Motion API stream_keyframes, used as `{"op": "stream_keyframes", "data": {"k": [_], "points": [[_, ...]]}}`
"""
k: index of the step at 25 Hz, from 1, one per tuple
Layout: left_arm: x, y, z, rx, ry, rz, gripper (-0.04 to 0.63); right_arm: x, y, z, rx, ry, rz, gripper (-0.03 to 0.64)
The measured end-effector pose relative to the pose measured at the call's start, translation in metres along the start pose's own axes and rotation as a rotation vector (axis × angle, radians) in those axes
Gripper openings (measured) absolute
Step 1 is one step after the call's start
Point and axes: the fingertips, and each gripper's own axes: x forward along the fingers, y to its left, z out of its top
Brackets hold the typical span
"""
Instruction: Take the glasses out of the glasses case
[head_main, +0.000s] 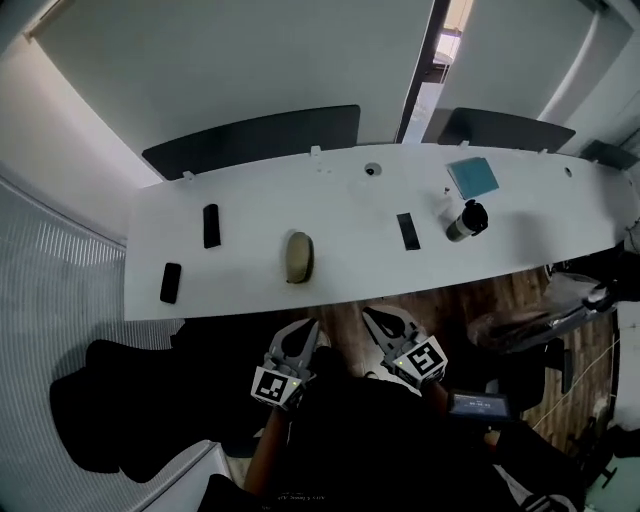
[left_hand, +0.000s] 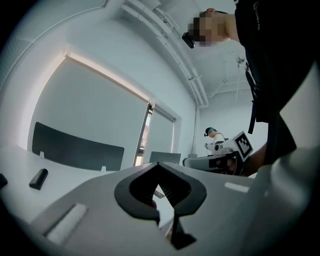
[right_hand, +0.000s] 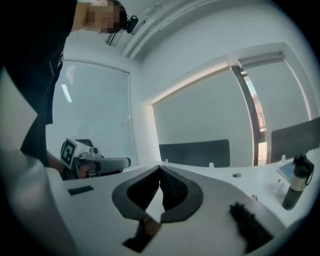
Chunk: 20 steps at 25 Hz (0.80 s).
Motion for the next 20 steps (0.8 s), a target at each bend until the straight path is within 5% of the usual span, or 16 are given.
{"op": "stream_keyframes", "data": {"k": [7, 20], "points": [[0.005, 0.066, 0.006, -0.017, -0.036, -0.006, 0.008, 0.078, 0.005, 0.023, -0.053, -0.02, 0.048, 0.006], [0.02, 0.139, -0.023, -0.108, 0.1, -0.06, 0.009, 0.147, 0.001, 0.019, -0.014, 0.028, 0.055, 0.006]]}}
